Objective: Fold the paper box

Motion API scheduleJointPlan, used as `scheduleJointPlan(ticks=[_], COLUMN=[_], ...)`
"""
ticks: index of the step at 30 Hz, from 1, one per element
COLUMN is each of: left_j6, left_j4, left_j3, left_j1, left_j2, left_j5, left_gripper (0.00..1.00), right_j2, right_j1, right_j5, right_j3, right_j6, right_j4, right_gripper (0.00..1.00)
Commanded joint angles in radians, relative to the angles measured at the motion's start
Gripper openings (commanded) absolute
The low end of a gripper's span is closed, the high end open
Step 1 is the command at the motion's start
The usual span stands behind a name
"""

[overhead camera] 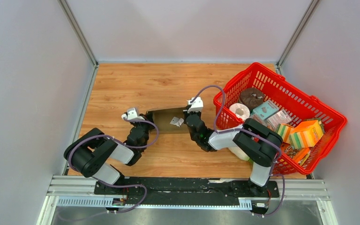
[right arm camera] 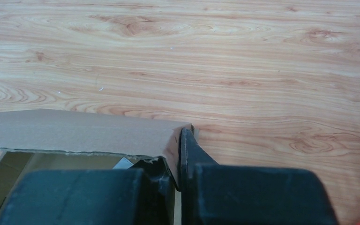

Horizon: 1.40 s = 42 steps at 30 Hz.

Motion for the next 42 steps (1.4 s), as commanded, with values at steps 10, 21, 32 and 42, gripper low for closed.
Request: scheduleJointPlan(ticks=[10, 21, 32, 42], left_j6=[-0.028, -0.008, 0.012, 0.011], left_j4=[-0.001, -0.016, -0.021, -0.027], left_j3=[-0.033, -0.030, -0.028, -0.040], left_j1=[-0.009, -0.021, -0.039, -0.045], left_j2=[0.012, -0.007, -0.027, -0.059], left_j5=[-0.006, -0.030, -0.049, -0.064], left_gripper=[0.00, 0.00, 0.00, 0.00], right_j2=[-0.245, -0.441, -0.284, -0.313], right_j1=[0.092, 0.031, -0.038, -0.041], right_j5=[0.131, -0.224, -0.585, -0.553], right_j3=[0.037, 0.394, 0.519, 0.396], right_j6=[0.121, 0.556, 1.190, 1.339], right_j4=[-0.459, -1.330, -1.406, -1.194], right_gripper=[0.61, 0.90, 0.88, 0.77])
